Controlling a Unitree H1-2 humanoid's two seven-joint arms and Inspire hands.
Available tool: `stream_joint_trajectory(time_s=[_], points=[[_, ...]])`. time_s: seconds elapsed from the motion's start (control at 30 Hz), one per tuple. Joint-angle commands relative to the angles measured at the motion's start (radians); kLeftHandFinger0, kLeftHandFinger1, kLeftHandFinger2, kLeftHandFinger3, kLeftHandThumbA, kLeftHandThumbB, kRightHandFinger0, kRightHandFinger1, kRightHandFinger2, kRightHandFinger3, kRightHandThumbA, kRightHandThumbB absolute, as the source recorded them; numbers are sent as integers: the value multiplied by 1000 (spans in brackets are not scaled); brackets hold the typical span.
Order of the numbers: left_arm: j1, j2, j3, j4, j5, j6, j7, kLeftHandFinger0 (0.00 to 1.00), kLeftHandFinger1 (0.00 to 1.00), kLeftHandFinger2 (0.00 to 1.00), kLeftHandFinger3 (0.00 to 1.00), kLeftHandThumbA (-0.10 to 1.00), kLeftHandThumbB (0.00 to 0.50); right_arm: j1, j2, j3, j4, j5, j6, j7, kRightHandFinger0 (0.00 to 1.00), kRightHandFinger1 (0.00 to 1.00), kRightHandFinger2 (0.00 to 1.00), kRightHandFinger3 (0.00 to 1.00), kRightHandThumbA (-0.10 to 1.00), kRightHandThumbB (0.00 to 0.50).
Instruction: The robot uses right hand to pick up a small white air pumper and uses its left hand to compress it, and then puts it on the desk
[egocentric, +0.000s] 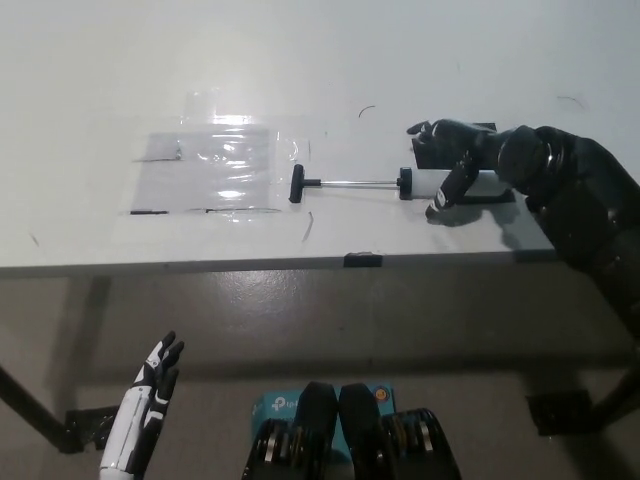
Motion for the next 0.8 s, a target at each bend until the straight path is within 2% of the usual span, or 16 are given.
stream_joint_trajectory(time_s=[0.0, 0.23, 0.33, 0.43, 0.5, 0.57, 0.67, 0.7, 0.73, 0.77], points=[[-1, 6, 2, -22, 2, -45, 15, 1000, 1000, 1000, 1000, 1000, 35, -85, -5, 5, 23, -34, -72, 3, 1000, 1000, 1000, 1000, 1000, 349], [-1, 9, 4, -23, 1, -49, 14, 1000, 1000, 1000, 1000, 1000, 38, -116, 12, 3, 99, -45, -73, 3, 1000, 1000, 1000, 1000, 1000, 404], [-1, 9, 4, -25, 2, -46, 14, 1000, 1000, 1000, 1000, 1000, 25, -122, 13, 9, 119, -58, -91, -4, 1000, 1000, 1000, 1000, 1000, 404], [-1, 8, 5, -29, -3, -39, 12, 1000, 1000, 1000, 1000, 1000, 31, -127, 18, 1, 137, -58, -78, -3, 1000, 1000, 1000, 1000, 1000, 409], [-1, 8, 5, -29, -2, -39, 12, 1000, 1000, 1000, 1000, 1000, 34, -130, 18, -2, 157, -58, -91, -5, 1000, 1000, 1000, 1000, 1000, 430], [-2, 8, 5, -26, -2, -42, 13, 1000, 1000, 1000, 1000, 1000, 37, -131, 18, -5, 167, -58, -96, -7, 1000, 1000, 1000, 1000, 1000, 425], [-15, 12, 8, -24, -3, -36, 12, 1000, 1000, 1000, 1000, 1000, 40, -151, 26, -20, 207, -43, -92, 14, 1000, 1000, 1000, 1000, 1000, 382], [-15, 13, 8, -22, -3, -39, 11, 1000, 1000, 1000, 1000, 1000, 38, -149, 30, -2, 210, -68, -87, -7, 1000, 1000, 1000, 1000, 1000, 341], [-17, 12, 7, -17, -4, -44, 11, 1000, 1000, 1000, 1000, 1000, 35, -147, 33, 22, 215, -98, -83, -31, 1000, 1000, 1000, 1000, 1000, 323], [-18, 12, 7, -14, -4, -48, 11, 1000, 1000, 1000, 1000, 1000, 32, -144, 48, 58, 227, -138, -56, -53, 891, 802, 728, 716, 958, 234]])
